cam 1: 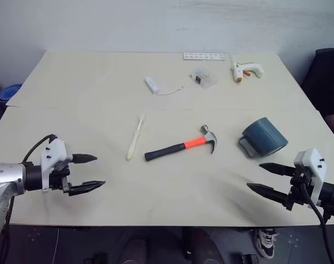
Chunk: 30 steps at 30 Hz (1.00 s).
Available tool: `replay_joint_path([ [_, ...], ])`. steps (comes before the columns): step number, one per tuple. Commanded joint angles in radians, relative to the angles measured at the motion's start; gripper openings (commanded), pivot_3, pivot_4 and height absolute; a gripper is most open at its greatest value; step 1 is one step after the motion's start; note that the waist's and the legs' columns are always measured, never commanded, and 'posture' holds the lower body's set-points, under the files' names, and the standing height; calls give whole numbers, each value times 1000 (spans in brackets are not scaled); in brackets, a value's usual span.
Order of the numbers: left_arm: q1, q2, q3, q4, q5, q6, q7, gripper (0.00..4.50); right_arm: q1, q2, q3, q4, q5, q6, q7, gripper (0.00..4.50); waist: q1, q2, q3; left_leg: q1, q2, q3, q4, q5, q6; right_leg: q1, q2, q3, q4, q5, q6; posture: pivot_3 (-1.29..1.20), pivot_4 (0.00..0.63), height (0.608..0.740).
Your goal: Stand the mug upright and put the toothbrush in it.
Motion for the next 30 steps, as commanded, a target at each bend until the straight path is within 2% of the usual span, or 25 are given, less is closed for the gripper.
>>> replay_joint_path([
  [1,-87,22,-20,-30,-57,33,-14,4476,-4,11,-29,-72,35,11,-16,4500,3,0,0,0,0,0,0,0,0,0,0,0,0,0,0,0,150,740],
  [5,-322,-27,-169,-14,-66,83,-12,4476,-26,17,-11,-157,65,30,-59,4500,6,0,0,-1,-2,0,1,0,0,0,0,-1,0,1,2,0,150,740],
  [7,-483,-95,-301,31,-22,88,-18,4476,-61,28,11,-200,86,46,-103,4500,8,0,0,-1,-5,0,1,0,0,1,0,-1,0,8,14,0,150,740],
  [8,-556,-130,-365,61,4,87,-34,4476,-77,33,19,-219,102,60,-124,4500,6,0,0,-1,-6,0,2,0,0,1,0,-1,0,8,14,0,150,740],
  [10,-685,-206,-488,143,82,60,-48,4476,-98,40,39,-259,122,79,-160,4500,6,0,0,-2,-6,0,3,0,0,1,0,-1,0,8,15,0,150,740],
  [14,-887,-372,-675,400,287,-14,28,4476,-139,71,86,-329,165,108,-248,4500,2,-1,0,-4,-6,1,2,0,0,1,2,-1,-3,8,15,0,150,740],
  [17,-986,-505,-736,585,367,-86,66,4476,-164,118,144,-373,175,119,-328,4500,2,-1,0,-6,-6,1,2,0,0,-1,3,0,-3,8,15,0,150,740],
  [21,-1078,-674,-799,766,444,-75,113,4476,-161,168,196,-421,155,119,-420,4500,5,-1,0,-11,-6,0,3,0,0,-5,3,0,-3,9,16,0,150,740],
  [26,-1131,-801,-827,934,527,-90,179,4476,-129,194,203,-450,146,110,-484,4500,11,-1,0,-16,-7,0,5,0,2,-7,2,0,-5,10,19,0,150,740],
  [30,-1140,-864,-832,1002,558,-110,195,3575,-100,189,187,-465,146,102,-499,4500,7,-1,0,-15,-7,0,5,0,3,-7,3,2,-5,11,19,0,150,740],
])
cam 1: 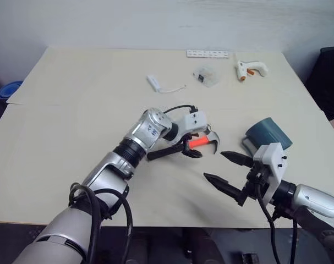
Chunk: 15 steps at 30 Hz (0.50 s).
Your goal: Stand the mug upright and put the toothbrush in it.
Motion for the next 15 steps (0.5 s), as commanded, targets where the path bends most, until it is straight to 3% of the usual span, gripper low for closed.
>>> replay_joint_path([
  [1,-24,-36,-2,18,34,-29,3,3254,17,0,-26,-49,6,-20,-17,4500,0,0,0,0,0,0,0,0,0,0,0,0,0,0,0,0,150,740],
  [8,-17,-58,26,64,76,-37,62,1117,68,-17,-82,-41,1,-36,2,4500,11,0,0,0,0,0,0,0,1,1,0,0,1,0,0,0,150,740],
  [10,-18,-57,40,69,80,-32,80,681,74,-18,-83,-40,-2,-39,6,4500,13,0,0,0,0,0,1,0,1,1,0,0,1,0,0,0,150,740],
  [15,-46,-8,132,-16,50,46,131,684,61,-22,-69,-23,-5,-46,12,4500,9,0,0,1,0,0,2,0,1,1,0,1,2,0,0,0,150,740],
])
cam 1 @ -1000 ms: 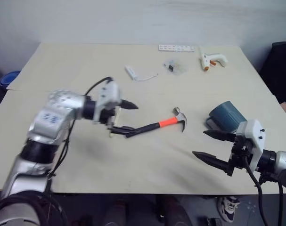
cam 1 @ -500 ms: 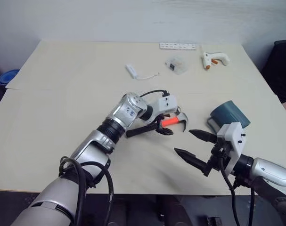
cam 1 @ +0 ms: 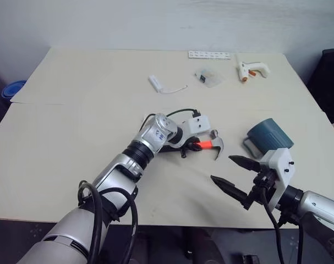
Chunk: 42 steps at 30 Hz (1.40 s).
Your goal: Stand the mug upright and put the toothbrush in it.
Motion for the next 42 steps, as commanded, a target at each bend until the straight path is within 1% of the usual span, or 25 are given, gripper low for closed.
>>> replay_joint_path([
  [1,-53,71,130,-152,-47,126,35,684,-22,-15,-9,-13,0,-24,14,4500,-6,0,0,0,0,0,0,0,0,0,0,0,0,0,0,0,150,740],
  [3,-48,156,228,-306,-100,276,26,684,-43,-20,9,2,-1,-25,27,4500,-17,-1,1,-1,0,-1,0,0,0,-3,0,1,3,0,0,0,150,740],
  [4,-39,189,256,-368,-116,332,24,684,-51,-21,15,7,-1,-25,32,4500,-21,-1,1,-3,1,-2,0,0,0,-7,0,3,7,0,0,0,150,740],
  [6,16,309,328,-513,-128,438,26,684,-89,-22,44,30,-2,-23,49,4500,-30,0,1,-4,1,-2,-1,0,0,-12,0,5,14,-1,-1,0,150,740],
  [8,79,399,381,-612,-130,505,53,684,-122,-22,73,55,-9,-25,70,4500,-36,1,0,-3,2,-2,-4,1,-1,-13,0,4,15,-2,-3,0,150,740],
  [10,174,492,427,-653,-109,530,94,684,-159,-21,114,86,-27,-31,98,4500,-40,2,0,-2,2,-2,-4,1,-1,-13,0,4,15,-2,-3,0,150,740],
  [12,321,599,497,-649,-72,529,162,684,-219,-15,169,124,-46,-39,132,4500,-49,2,-1,-1,1,-1,-4,1,-2,-13,-1,4,15,-2,-3,0,150,740],
  [15,526,711,604,-685,-90,527,187,684,-307,-4,216,172,-23,-36,187,4500,-59,0,0,0,2,1,-4,1,-2,-14,-1,5,17,-2,-3,0,150,740],
  [17,629,754,665,-700,-107,500,198,684,-341,-15,248,195,-15,-45,262,4500,-45,-7,0,-3,5,-2,-4,2,-3,-15,-2,2,17,-2,-5,0,150,740],
  [20,744,792,739,-717,-130,458,210,684,-399,-34,316,247,-59,-67,365,4500,-34,-7,-1,-3,6,-4,-4,2,-4,-13,-4,0,15,-3,-5,0,150,740],
  [23,792,787,801,-710,-168,426,227,684,-469,-24,351,320,-89,-84,418,4500,-22,-7,-1,-3,2,-3,-4,1,-3,-13,-10,-1,12,-3,-5,0,150,740],
  [26,815,782,794,-710,-182,397,238,684,-515,-13,380,372,-122,-105,457,4500,-13,-8,-1,-3,1,-4,-3,2,-2,-13,-14,-3,11,-2,-4,0,150,740],
  [28,818,775,793,-712,-195,403,251,1402,-528,-8,391,391,-135,-115,475,4500,-13,-8,-1,-3,1,-4,-3,2,-2,-12,-14,-4,11,-2,-4,0,150,740],
  [29,820,773,794,-717,-202,410,254,1602,-530,-6,393,397,-139,-119,481,4500,-14,-8,-1,-3,1,-4,-4,2,-2,-12,-14,-4,11,-2,-4,0,150,740],
  [31,833,779,802,-742,-216,422,253,2167,-526,-7,390,401,-146,-125,490,4500,-16,-8,-1,-3,1,-4,-4,2,-3,-13,-14,-4,11,-2,-4,0,150,740],
  [34,864,811,809,-781,-230,421,233,3069,-513,-9,373,401,-147,-123,490,4500,-20,-8,-1,-3,1,-4,-5,2,-3,-13,-14,-4,14,-2,-4,0,150,740],
  [36,851,823,821,-765,-220,432,268,3659,-504,-9,363,400,-151,-124,481,4500,-21,-8,-1,-3,2,-4,-5,2,-3,-13,-15,-4,14,-2,-4,0,150,740],
  [38,837,848,854,-762,-243,441,258,4203,-491,-11,343,391,-166,-117,443,4500,-20,-8,-1,-2,2,-4,-5,2,-3,-13,-14,-4,12,-2,-4,0,150,740],
  [39,834,866,881,-772,-267,444,234,4420,-479,-19,327,381,-181,-109,409,4500,-20,-8,-1,-2,2,-4,-5,2,-3,-13,-13,-4,11,-2,-4,0,150,740],
  [42,827,894,966,-854,-396,463,117,4466,-440,-10,236,344,-183,-18,245,4500,-18,-8,-1,-3,2,-4,-4,2,-3,-13,-14,-4,12,-2,-4,0,150,740],
])
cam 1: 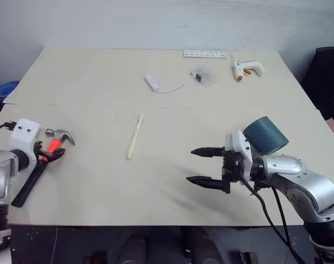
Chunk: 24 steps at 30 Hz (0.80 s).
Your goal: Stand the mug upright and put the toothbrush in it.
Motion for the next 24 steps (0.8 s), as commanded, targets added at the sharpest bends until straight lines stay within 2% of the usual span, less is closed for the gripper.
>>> replay_joint_path([
  [1,-13,44,133,-166,-176,40,-141,4466,29,11,-134,-81,14,120,-201,4500,0,0,0,0,0,0,0,0,0,0,-2,0,0,0,0,0,150,740],
  [2,-6,44,148,-208,-220,64,-169,4466,35,18,-155,-99,27,157,-242,4500,1,0,0,0,0,0,0,0,0,0,-5,0,0,0,0,0,150,740],
  [6,19,54,173,-474,-549,208,-364,4466,130,-79,-238,-195,-2,294,-313,4500,4,1,0,-1,-1,0,-1,0,0,1,-7,-2,-1,0,0,0,150,740],
  [9,-43,22,69,-555,-651,216,-371,4466,150,-105,-278,-198,-31,371,-388,4500,2,1,0,0,-1,0,-1,0,0,1,-5,-2,-4,0,0,0,150,740],
  [11,-71,9,7,-579,-671,212,-349,4466,169,-134,-269,-205,-81,360,-401,4500,-1,2,0,2,-2,1,0,1,0,3,0,-1,-2,0,0,0,150,740],
  [14,-137,-36,-172,-568,-633,133,-376,4466,180,-108,-292,-193,-139,360,-477,4500,-3,3,0,5,-4,3,0,1,0,5,6,2,-2,0,-1,0,150,740],
  [19,-214,-129,-371,-431,-518,-10,-393,4466,127,-76,-214,-96,-239,333,-546,4500,-4,3,-1,4,-3,7,0,1,0,5,11,4,-2,1,-1,0,150,740],
  [24,-266,-178,-475,-392,-458,-93,-425,4466,27,-45,-132,9,-305,300,-539,4500,-6,3,-1,2,-2,10,1,1,0,3,11,5,-1,1,-1,0,150,740],
])
